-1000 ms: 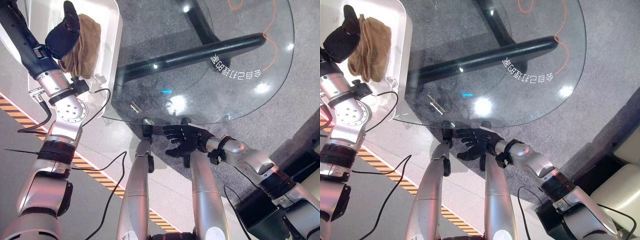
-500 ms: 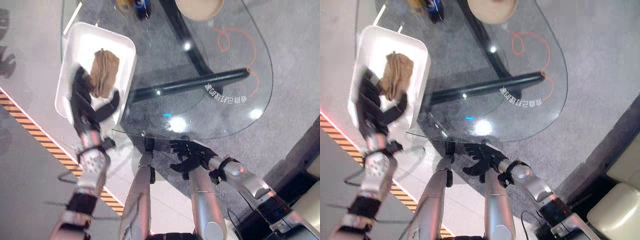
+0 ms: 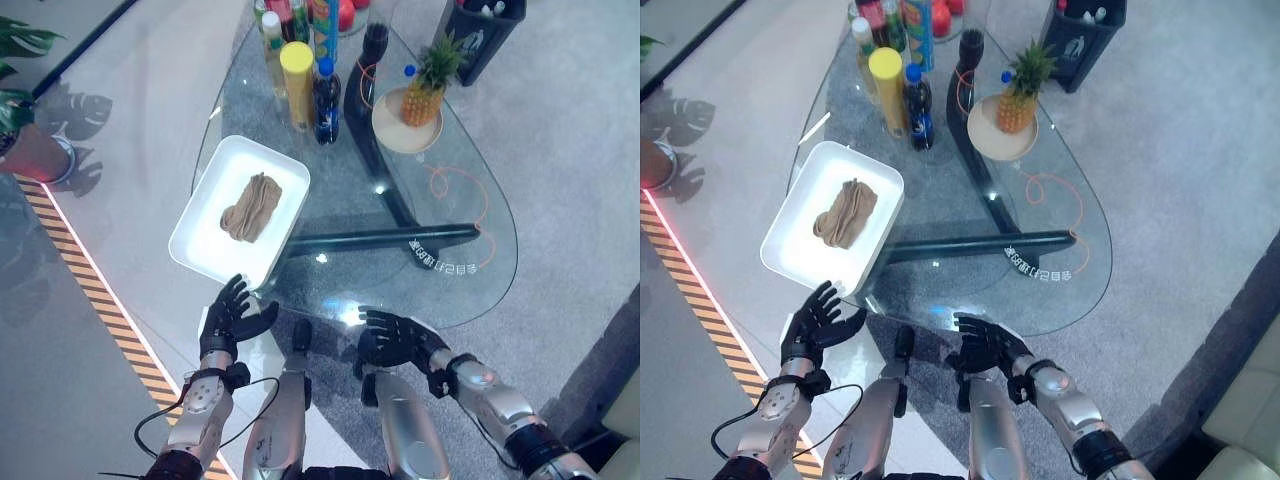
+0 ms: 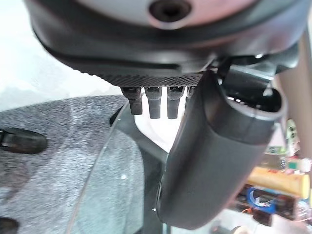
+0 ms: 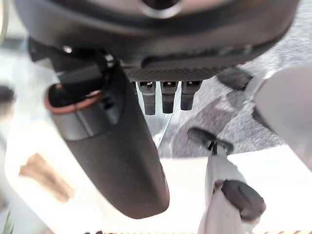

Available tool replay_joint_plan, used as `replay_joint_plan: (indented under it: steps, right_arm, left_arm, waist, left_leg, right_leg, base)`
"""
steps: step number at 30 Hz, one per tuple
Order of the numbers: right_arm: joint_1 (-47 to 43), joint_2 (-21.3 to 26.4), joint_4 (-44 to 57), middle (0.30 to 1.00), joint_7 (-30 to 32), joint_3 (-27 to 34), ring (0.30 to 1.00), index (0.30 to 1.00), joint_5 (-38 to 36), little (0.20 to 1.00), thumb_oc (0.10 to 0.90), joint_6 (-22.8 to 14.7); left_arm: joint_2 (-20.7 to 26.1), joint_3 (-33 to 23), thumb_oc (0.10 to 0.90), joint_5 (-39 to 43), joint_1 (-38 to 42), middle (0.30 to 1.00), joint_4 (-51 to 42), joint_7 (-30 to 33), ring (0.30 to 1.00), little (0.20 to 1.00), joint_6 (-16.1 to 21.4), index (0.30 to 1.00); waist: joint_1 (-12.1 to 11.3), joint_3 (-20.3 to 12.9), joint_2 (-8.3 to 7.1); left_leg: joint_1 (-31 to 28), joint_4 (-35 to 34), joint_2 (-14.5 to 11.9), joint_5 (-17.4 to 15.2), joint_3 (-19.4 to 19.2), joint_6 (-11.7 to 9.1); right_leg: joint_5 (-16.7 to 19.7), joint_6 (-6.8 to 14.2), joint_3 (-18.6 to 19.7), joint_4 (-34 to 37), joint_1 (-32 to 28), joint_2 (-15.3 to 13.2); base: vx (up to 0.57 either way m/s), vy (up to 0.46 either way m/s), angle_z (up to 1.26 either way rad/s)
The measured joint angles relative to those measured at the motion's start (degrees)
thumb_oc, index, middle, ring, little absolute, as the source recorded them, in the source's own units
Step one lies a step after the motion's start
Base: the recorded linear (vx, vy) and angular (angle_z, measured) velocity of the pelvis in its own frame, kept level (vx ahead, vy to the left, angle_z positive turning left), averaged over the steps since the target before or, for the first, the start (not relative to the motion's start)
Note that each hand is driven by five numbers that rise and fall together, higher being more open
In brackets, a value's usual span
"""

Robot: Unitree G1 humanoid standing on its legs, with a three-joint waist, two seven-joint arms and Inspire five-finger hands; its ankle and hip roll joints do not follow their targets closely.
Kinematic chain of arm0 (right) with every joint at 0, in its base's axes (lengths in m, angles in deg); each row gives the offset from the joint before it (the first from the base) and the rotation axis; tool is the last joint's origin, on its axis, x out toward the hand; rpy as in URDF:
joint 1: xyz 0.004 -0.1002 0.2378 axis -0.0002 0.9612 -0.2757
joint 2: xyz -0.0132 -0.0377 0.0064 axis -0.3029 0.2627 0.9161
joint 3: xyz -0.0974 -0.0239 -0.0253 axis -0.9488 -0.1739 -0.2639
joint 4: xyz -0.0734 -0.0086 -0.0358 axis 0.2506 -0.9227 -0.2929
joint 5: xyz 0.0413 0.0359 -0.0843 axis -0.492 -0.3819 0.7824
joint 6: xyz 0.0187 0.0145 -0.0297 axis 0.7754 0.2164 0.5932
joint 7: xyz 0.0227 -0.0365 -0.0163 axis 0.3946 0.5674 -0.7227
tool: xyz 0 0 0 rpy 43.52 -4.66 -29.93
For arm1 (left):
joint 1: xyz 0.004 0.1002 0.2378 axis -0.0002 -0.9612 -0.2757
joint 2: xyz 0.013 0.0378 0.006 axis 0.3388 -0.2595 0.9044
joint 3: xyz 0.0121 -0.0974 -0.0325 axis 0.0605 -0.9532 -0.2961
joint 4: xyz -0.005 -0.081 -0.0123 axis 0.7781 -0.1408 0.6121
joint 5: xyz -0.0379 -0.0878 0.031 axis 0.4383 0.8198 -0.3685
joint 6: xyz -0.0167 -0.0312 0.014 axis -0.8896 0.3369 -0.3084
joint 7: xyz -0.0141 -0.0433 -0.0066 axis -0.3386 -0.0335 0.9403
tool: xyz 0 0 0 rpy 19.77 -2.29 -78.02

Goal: Wipe the table with a cloth and put it in the basket.

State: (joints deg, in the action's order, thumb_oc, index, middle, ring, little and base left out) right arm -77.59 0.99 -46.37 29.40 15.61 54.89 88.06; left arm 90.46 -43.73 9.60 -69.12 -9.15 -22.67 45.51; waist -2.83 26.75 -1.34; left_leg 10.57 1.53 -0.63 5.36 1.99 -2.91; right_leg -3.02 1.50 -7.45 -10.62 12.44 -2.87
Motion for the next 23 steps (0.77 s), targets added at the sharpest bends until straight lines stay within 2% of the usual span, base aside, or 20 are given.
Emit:
replay_joint_plan:
  steps: [1,3,5,7,9,11,14,17,23]
  right_arm:
    - [0.6,-2.07,-4.63,0.9,0.92,1.02,0.9,0.9,0.05,0.9,0.8,-0.31]
    - [2.33,-3.69,-11.69,0.9,2.15,1.22,0.9,0.9,0.07,0.9,0.8,-1.15]
    - [2.52,-4.9,-18.1,0.9,3.63,1.45,0.9,0.9,0.98,0.9,0.8,-2.2]
    - [2.75,-6.34,-26.14,0.9,4.8,2.17,0.9,0.9,2.6,0.9,0.8,-3.73]
    - [2.46,-7.74,-32.07,0.9,5.83,3.39,0.9,0.9,3.58,0.9,0.8,-4.85]
    - [2.6,-9.02,-37.72,0.9,6.19,4.8,0.9,0.9,4.64,0.9,0.8,-5.72]
    - [3.62,-9.29,-41.38,0.9,6.06,6.65,0.9,0.9,4.66,0.9,0.8,-6.94]
    - [3.76,-10.2,-43.03,0.9,6.03,7.98,0.9,0.9,4.71,0.9,0.8,-7.69]
    - [5.21,-11.05,-43.89,0.9,5.8,8.86,0.9,0.9,5.65,0.9,0.8,-10.19]
  left_arm:
    - [-1.23,-0.1,0.8,-0.42,-0.04,0.9,4.02,-1.42,0.9,0.9,-1.19,0.9]
    - [-3.19,0.09,0.8,-0.5,-0.95,0.9,10.81,-4.07,0.9,0.9,-3.34,0.9]
    - [-4.39,0.11,0.8,-0.5,-1.33,0.9,16.89,-6.24,0.9,0.9,-5.0,0.9]
    - [-5.88,-0.05,0.8,-0.37,-1.52,0.9,23.98,-7.86,0.9,0.9,-6.74,0.9]
    - [-6.91,0.01,0.8,-0.46,-1.47,0.9,29.1,-8.61,0.9,0.9,-7.9,0.9]
    - [-8.11,-0.1,0.8,-0.52,-1.45,0.9,33.8,-8.72,0.9,0.9,-8.43,0.9]
    - [-8.47,-1.3,0.8,-0.7,-1.37,0.9,36.19,-10.34,0.9,0.9,-8.57,0.9]
    - [-8.58,-1.36,0.8,-1.1,-1.34,0.9,37.8,-11.66,0.9,0.9,-8.63,0.9]
    - [-8.53,-2.31,0.8,-1.89,-1.68,0.9,39.81,-12.26,0.9,0.9,-8.62,0.9]
  waist:
    - [0.05,-1.53,0.16]
    - [1.17,-6.87,0.45]
    - [1.89,-9.61,0.63]
    - [2.34,-14.05,0.55]
    - [2.78,-16.14,0.55]
    - [3.11,-17.96,0.57]
    - [3.54,-19.53,0.71]
    - [4.74,-21.16,0.53]
    - [4.78,-23.45,-0.31]
  left_leg:
    - [-2.56,-1.08,-0.03,0.17,-0.16,0.33]
    - [-4.96,-2.79,-0.1,-0.2,-0.27,0.53]
    - [-8.45,-4.35,-0.08,-0.42,-0.52,0.77]
    - [-10.33,-5.93,-0.19,-0.93,-1.46,1.1]
    - [-12.11,-6.48,-0.13,-1.44,-2.14,1.15]
    - [-13.8,-6.48,-0.08,-2.34,-3.17,1.27]
    - [-15.13,-6.5,-0.17,-2.84,-4.05,1.42]
    - [-15.8,-6.51,-0.2,-3.12,-4.47,1.47]
    - [-16.56,-6.58,-0.35,-3.69,-6.05,1.58]
  right_leg:
    - [0.3,-0.18,0.01,1.43,-2.77,0.1]
    - [0.45,0.18,0.07,4.33,-5.66,0.18]
    - [1.3,0.6,0.17,7.49,-9.71,0.69]
    - [1.82,0.87,1.11,11.08,-11.93,0.77]
    - [2.78,0.96,1.59,13.84,-14.57,0.85]
    - [3.66,1.07,2.44,15.87,-16.63,0.84]
    - [3.52,1.2,3.51,15.87,-17.57,0.87]
    - [3.51,1.21,3.94,15.87,-18.07,0.91]
    - [3.51,1.31,4.97,15.88,-18.16,0.85]
  base:
    - [0.08,0.022,-0.01]
    - [0.08,0.034,-0.01]
    - [0.06,0.035,-0.05]
    - [0.06,0.032,-0.19]
    - [0.04,0.037,-0.18]
    - [0.03,0.03,-0.23]
    - [0.03,0.017,-0.19]
    - [0.01,0.008,-0.09]
    - [0.02,0.002,-0.14]
